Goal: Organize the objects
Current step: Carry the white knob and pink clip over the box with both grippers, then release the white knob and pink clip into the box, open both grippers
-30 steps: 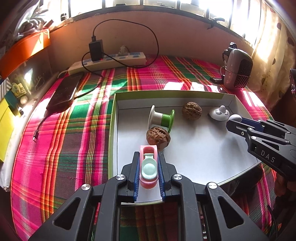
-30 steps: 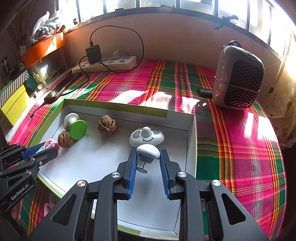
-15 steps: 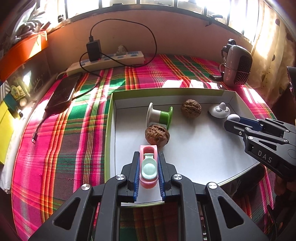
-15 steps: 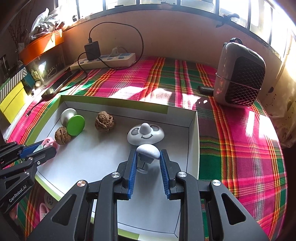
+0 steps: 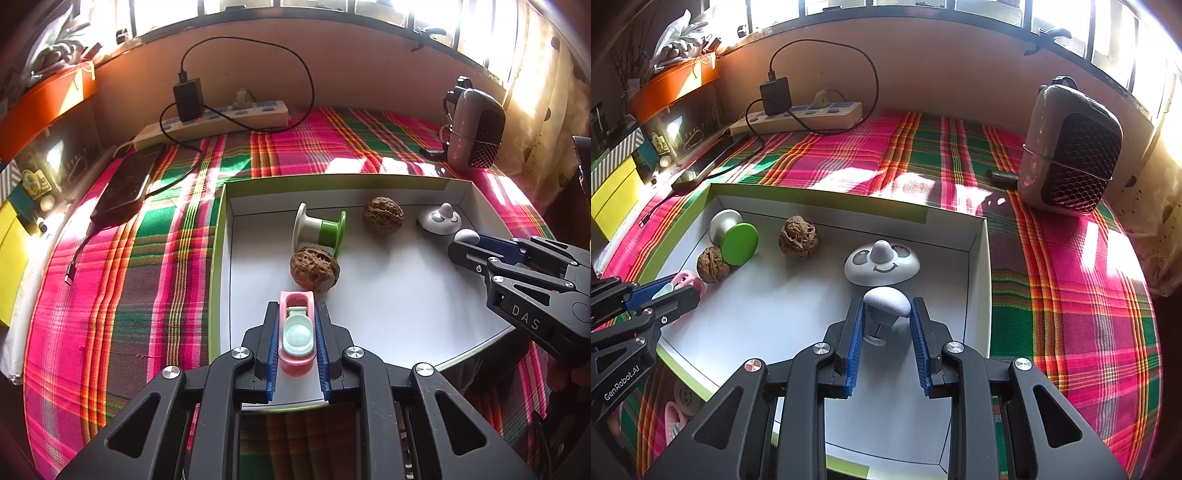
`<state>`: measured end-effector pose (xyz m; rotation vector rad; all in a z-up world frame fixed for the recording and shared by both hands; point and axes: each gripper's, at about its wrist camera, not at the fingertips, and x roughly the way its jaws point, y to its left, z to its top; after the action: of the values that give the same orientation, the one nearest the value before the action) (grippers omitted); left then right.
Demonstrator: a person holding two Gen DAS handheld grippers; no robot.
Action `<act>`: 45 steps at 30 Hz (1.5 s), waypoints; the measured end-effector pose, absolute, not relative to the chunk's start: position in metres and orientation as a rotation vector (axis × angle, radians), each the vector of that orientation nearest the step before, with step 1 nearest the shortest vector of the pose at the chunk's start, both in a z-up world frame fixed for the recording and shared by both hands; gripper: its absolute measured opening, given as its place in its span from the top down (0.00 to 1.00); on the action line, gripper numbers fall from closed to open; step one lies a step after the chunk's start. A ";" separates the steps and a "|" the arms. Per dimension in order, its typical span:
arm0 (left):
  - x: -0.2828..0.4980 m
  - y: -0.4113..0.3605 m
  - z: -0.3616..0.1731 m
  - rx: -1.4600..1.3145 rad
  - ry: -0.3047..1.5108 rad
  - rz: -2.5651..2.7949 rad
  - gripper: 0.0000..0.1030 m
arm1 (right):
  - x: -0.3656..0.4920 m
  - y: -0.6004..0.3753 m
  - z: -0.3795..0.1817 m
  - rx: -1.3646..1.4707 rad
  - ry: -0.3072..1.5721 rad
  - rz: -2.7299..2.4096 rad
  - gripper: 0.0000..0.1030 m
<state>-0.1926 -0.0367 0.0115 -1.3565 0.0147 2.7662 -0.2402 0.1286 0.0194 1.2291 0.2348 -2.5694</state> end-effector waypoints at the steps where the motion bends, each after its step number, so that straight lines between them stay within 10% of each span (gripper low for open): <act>1: -0.193 -0.037 0.012 -1.356 0.015 2.766 0.84 | -0.240 0.128 0.019 1.229 0.238 -2.570 0.75; 45: -0.162 -0.043 0.038 -1.277 -0.063 2.783 0.71 | -0.202 0.131 0.047 1.134 0.214 -2.624 0.58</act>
<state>-0.1625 -0.0426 0.0375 -1.2771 -0.0633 2.7834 -0.2015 0.1309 0.0472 1.1339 0.2140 -2.6241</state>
